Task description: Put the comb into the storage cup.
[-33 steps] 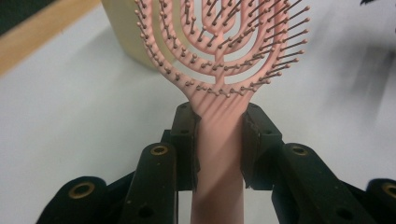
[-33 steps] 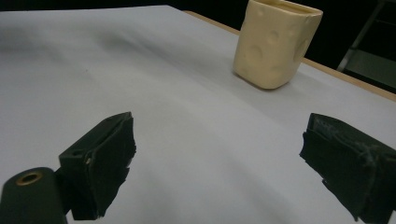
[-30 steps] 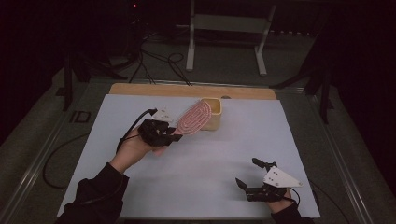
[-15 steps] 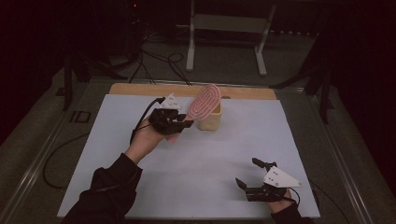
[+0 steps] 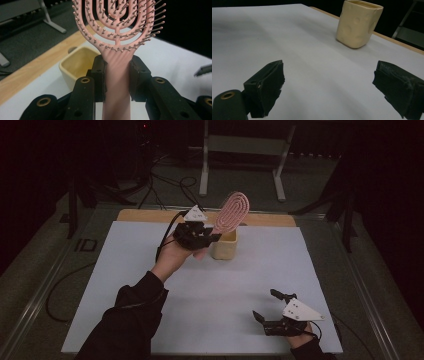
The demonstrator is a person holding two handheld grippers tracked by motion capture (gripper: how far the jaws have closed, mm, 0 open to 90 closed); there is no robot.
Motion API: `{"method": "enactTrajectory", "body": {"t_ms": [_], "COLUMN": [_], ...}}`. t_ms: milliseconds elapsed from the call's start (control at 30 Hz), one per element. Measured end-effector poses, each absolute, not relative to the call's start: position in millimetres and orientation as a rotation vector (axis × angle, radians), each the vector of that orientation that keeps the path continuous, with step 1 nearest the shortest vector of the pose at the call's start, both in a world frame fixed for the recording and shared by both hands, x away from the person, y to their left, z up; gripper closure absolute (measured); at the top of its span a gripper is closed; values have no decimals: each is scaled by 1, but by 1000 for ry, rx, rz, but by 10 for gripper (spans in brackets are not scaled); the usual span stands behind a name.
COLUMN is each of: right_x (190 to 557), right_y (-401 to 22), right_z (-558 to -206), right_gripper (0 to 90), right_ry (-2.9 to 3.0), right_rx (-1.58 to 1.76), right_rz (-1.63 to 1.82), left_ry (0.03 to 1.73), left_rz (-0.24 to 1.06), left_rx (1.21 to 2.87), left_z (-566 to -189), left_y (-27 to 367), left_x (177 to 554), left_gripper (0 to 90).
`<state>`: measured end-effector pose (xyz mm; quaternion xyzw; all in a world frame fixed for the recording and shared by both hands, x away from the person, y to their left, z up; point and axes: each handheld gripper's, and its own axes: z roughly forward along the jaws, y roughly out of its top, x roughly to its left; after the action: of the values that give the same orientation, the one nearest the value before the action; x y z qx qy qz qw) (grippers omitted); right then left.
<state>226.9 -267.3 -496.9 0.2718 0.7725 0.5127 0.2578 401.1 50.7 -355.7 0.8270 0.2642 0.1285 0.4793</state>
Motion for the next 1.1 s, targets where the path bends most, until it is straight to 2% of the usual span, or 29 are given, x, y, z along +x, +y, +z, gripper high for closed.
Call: {"method": "enactTrajectory", "body": {"t_ms": [400, 1100], "right_x": [227, 227], "right_y": [-268, -269], "right_z": [-497, -496], "right_gripper": [93, 93], "right_ry": [2094, 2088], "right_rx": [739, 749], "right_rz": [1395, 1404], "left_ry": [661, 703], "left_rz": [318, 352], "left_rx": [1948, 1769], "left_z": [-357, -365], "left_y": [31, 22], "left_x": [422, 458], "left_gripper": [699, 699]}}
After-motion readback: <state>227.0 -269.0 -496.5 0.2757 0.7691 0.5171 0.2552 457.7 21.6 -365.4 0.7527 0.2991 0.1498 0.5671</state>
